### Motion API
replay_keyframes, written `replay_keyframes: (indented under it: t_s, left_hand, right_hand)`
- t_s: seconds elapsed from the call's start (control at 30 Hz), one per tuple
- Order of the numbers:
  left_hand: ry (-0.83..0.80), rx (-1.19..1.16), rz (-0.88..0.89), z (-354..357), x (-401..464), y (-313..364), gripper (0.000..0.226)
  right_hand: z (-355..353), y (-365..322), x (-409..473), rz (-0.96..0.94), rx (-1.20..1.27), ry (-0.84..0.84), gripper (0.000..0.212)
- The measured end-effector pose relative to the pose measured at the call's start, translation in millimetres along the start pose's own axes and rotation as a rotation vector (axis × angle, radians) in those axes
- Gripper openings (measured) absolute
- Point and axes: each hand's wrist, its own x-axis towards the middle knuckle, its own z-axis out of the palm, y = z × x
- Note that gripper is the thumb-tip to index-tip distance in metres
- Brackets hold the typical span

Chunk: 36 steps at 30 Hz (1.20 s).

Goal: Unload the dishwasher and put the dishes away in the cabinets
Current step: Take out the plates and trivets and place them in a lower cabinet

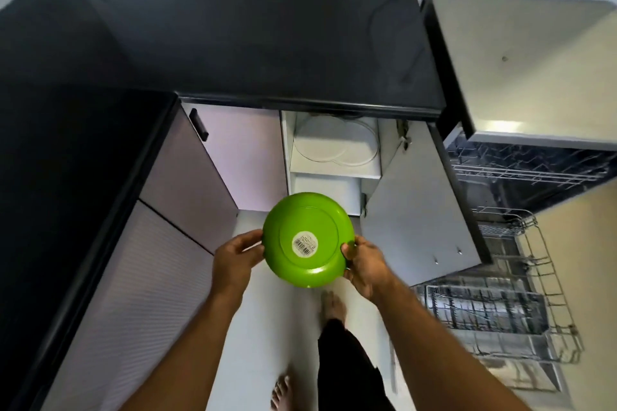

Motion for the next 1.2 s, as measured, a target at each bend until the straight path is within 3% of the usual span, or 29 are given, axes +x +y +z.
replay_keyframes:
  t_s: [0.2, 0.47, 0.67, 0.8, 1.0, 1.1, 1.2]
  left_hand:
    - [-0.006, -0.010, -0.033, 31, 84, -26, 0.032]
    - [0.008, -0.062, -0.106, 59, 205, -98, 0.028]
    - [-0.043, 0.007, -0.108, 97, 314, -208, 0.029]
    - [-0.134, -0.093, -0.184, 137, 398, -277, 0.024]
    - [-0.196, 0.040, -0.065, 192, 526, -368, 0.072]
    - [-0.252, 0.128, -0.017, 204, 572, -384, 0.076]
    - [-0.207, 0.153, 0.085, 210, 612, -400, 0.091]
  right_hand:
    - [-12, -5, 98, 0.028, -0.077, 0.019, 0.030]
    - [-29, 16, 228, 0.208, -0.241, 0.006, 0.038]
    - [-66, 58, 377, 0.180, -0.407, 0.042, 0.025]
    - [-95, 70, 490, 0.121, -0.441, 0.074, 0.028]
    - [-117, 79, 628, 0.071, -0.456, 0.123, 0.026]
    - [-114, 85, 678, 0.016, -0.470, 0.087, 0.025]
    - [-106, 89, 718, -0.040, -0.440, 0.068, 0.021]
